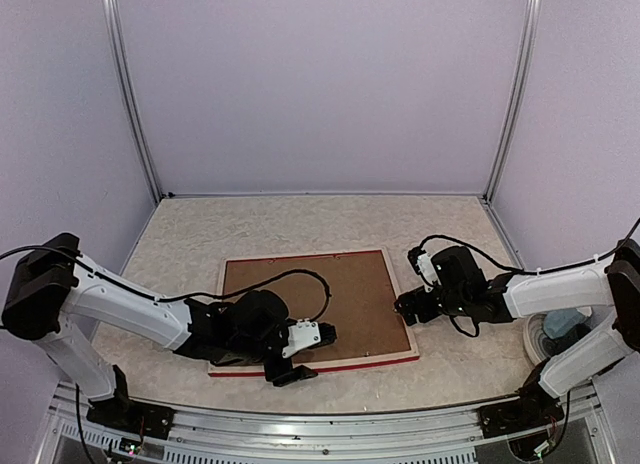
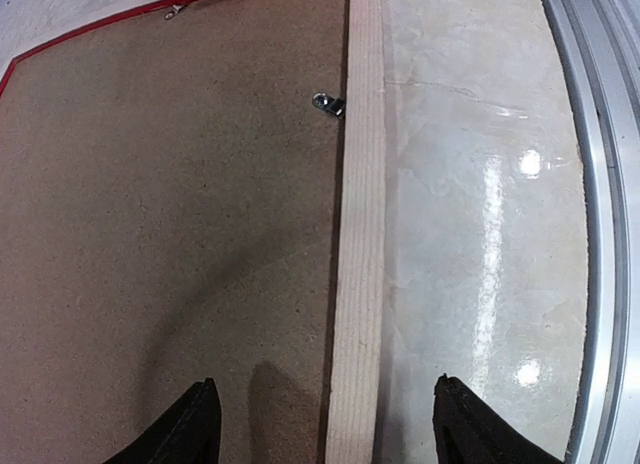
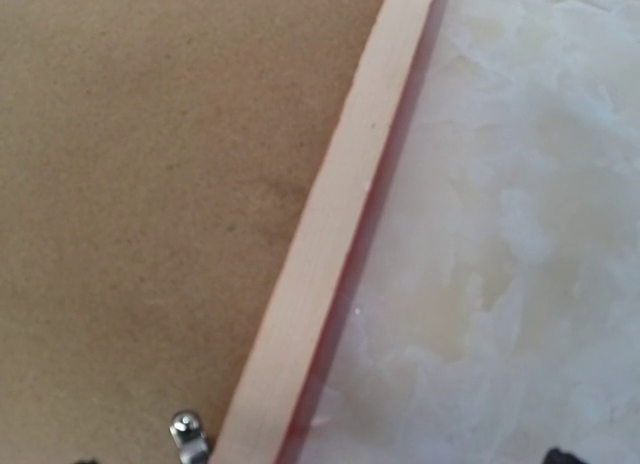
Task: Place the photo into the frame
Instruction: Pick up the photo frame from the center of the board.
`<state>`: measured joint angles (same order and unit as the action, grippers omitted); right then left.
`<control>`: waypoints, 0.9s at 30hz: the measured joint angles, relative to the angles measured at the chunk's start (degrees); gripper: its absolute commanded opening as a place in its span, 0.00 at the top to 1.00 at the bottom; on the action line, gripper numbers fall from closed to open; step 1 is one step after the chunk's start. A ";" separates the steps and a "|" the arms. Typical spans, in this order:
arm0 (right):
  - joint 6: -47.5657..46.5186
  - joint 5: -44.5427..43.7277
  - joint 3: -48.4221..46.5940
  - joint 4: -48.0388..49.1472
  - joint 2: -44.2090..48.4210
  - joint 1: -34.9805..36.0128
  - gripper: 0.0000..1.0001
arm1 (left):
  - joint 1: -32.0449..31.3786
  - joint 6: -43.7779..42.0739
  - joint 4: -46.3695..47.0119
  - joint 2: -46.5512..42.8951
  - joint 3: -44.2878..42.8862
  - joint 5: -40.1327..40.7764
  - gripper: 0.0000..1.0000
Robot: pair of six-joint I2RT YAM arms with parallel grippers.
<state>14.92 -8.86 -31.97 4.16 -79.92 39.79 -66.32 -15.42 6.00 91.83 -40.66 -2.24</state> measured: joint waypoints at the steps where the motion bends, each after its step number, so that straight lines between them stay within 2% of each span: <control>1: 0.00 0.00 0.00 0.02 0.00 0.00 0.04 | 0.00 -0.13 0.02 0.37 0.00 -0.61 0.33; 5: 0.11 0.00 0.02 0.02 0.00 0.00 0.04 | 0.02 -0.55 0.02 2.51 0.00 -1.73 0.41; 20: 0.35 -0.50 0.02 0.02 0.00 0.00 0.02 | 0.52 -1.40 1.95 4.90 -0.26 -3.02 0.87; 27: 0.81 -1.38 0.92 0.04 1.27 0.00 0.01 | 0.50 -1.31 2.01 4.90 -0.35 -3.54 1.00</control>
<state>15.73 -10.24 -31.05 4.21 -78.65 39.79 -65.82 -16.73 8.01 96.73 -41.01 -5.78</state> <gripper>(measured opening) 0.991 0.143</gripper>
